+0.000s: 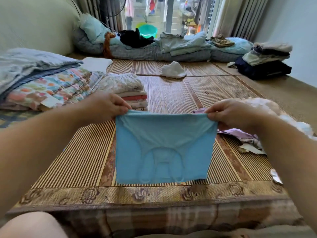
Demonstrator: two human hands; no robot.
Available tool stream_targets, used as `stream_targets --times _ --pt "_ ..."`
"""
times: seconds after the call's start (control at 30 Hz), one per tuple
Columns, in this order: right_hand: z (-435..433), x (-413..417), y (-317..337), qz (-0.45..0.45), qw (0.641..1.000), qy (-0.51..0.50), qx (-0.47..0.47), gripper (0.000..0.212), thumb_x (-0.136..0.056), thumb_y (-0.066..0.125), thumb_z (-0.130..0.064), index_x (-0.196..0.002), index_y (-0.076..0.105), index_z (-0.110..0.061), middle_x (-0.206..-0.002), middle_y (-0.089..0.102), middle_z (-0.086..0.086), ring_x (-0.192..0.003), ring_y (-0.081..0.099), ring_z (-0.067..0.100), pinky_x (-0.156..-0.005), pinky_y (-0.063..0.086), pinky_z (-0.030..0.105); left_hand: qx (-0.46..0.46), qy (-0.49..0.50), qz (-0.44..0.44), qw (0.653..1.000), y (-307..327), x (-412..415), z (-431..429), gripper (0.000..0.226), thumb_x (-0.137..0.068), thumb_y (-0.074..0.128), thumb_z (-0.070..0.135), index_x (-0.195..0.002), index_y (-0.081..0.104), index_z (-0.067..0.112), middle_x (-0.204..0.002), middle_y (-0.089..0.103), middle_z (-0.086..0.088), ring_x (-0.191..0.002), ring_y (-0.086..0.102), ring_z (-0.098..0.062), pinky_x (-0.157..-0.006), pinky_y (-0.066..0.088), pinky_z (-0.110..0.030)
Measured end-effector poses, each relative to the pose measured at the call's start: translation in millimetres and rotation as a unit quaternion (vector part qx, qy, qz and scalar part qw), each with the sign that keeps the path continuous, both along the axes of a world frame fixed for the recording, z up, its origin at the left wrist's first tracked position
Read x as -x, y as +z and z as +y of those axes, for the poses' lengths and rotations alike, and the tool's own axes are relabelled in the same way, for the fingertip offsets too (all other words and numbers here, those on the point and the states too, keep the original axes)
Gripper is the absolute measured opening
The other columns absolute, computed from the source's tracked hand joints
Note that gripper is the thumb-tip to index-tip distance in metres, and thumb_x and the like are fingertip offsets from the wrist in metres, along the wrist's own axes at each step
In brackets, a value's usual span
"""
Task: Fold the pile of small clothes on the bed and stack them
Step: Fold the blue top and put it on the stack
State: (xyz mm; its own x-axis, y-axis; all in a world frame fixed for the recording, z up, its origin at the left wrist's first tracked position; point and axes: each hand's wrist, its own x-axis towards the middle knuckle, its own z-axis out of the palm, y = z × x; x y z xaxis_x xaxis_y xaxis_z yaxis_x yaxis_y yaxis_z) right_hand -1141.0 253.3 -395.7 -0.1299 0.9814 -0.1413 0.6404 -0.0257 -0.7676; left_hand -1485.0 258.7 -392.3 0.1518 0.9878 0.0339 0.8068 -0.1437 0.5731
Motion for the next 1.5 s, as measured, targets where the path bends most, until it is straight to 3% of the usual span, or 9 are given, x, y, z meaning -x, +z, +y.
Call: stream_targets --times 0.1,0.2,0.43,0.67,0.9,1.03,1.2,1.33,1.5 --pt "23.0 13.7 -36.8 -0.080 0.996 -0.015 -0.017 0.014 -0.094 0.056 -0.008 -0.086 0.068 -0.009 -0.082 0.061 0.010 -0.066 0.056 0.021 -0.056 0.053 0.027 0.026 0.014 0.065 0.997 -46.9 -9.1 33.3 0.010 -0.092 0.062 0.026 -0.090 0.072 0.026 -0.082 0.066 0.007 -0.073 0.058 -0.009 -0.067 0.047 -0.027" --pt "45.3 18.1 -70.9 -0.207 0.975 -0.035 -0.071 0.019 -0.095 0.053 -0.016 -0.098 0.072 -0.016 -0.100 0.069 0.014 -0.083 0.060 0.027 -0.071 0.048 0.032 0.022 0.045 0.080 0.995 -82.5 -17.3 53.5 0.013 -0.094 0.059 0.028 -0.090 0.070 0.025 -0.088 0.068 0.002 -0.071 0.057 -0.012 -0.063 0.041 -0.026" --pt "7.7 1.3 -104.2 -0.227 0.960 -0.030 -0.160 0.019 -0.097 0.051 -0.024 -0.104 0.068 -0.019 -0.091 0.066 0.000 -0.079 0.056 0.019 -0.068 0.040 0.031 -0.010 -0.037 0.056 0.998 -104.4 -10.1 14.2 0.013 -0.095 0.054 0.029 -0.091 0.066 0.032 -0.086 0.062 0.017 -0.081 0.056 -0.001 -0.064 0.040 -0.021" --pt "-52.5 -2.0 -121.4 -0.232 0.971 0.053 -0.011 0.028 -0.092 0.055 -0.013 -0.100 0.070 -0.036 -0.112 0.067 -0.014 -0.081 0.062 0.003 -0.074 0.050 0.018 0.043 -0.142 0.169 0.974 -120.3 3.0 -40.5 0.004 -0.090 0.061 0.036 -0.088 0.062 0.039 -0.094 0.057 0.022 -0.089 0.051 0.005 -0.081 0.045 -0.017" --pt "-54.5 25.3 -121.9 -0.306 0.952 -0.009 -0.020 0.030 -0.096 0.041 -0.048 -0.105 0.065 -0.032 -0.105 0.064 -0.014 -0.098 0.058 0.011 -0.105 0.031 0.051 0.091 -0.084 0.109 0.986 -123.4 -22.3 -23.7 0.031 -0.095 0.048 0.049 -0.122 0.053 0.036 -0.147 0.037 0.011 -0.137 0.032 -0.013 -0.115 0.027 -0.042" --pt "-40.8 30.3 -124.8 -0.323 0.946 -0.028 0.007 0.036 -0.097 0.034 -0.052 -0.095 0.061 -0.028 -0.104 0.062 -0.008 -0.103 0.056 0.017 -0.108 0.014 0.063 0.107 -0.055 0.164 0.979 -125.5 -30.0 -22.9 0.023 -0.096 0.042 0.049 -0.104 0.059 0.035 -0.122 0.055 0.005 -0.116 0.044 -0.018 -0.104 0.038 -0.046" --pt "-17.5 31.3 -125.6 -0.382 0.923 -0.012 0.047 0.041 -0.099 0.032 -0.046 -0.139 0.041 -0.037 -0.157 0.024 -0.002 -0.147 0.010 0.026 -0.110 0.003 0.065 0.159 -0.044 0.107 0.980 -117.6 -39.7 -45.0 0.019 -0.093 0.056 0.034 -0.108 0.066 0.028 -0.104 0.061 0.011 -0.096 0.064 -0.019 -0.083 0.058 -0.036" --pt "-46.2 68.9 -130.0 -0.270 0.947 0.024 -0.173 0.041 -0.095 0.049 -0.043 -0.134 0.051 -0.031 -0.145 0.045 -0.008 -0.135 0.038 0.011 -0.116 0.021 0.049 0.184 -0.085 0.081 0.976 -111.2 -37.7 -60.2 0.037 -0.089 0.056 0.005 -0.118 0.062 0.026 -0.109 0.054 0.012 -0.066 0.055 -0.003 -0.049 0.046 -0.011" --pt "-100.1 132.7 -141.3 -0.202 0.955 0.184 -0.120 0.088 -0.077 0.056 -0.070 -0.149 0.024 -0.030 -0.151 0.033 -0.012 -0.138 0.027 0.008 -0.118 0.018 0.043 0.079 -0.099 0.104 0.987 -110.5 -26.0 -68.7 0.025 -0.086 0.067 0.014 -0.092 0.066 0.038 -0.105 0.055 0.018 -0.100 0.053 -0.003 -0.080 0.044 -0.016"
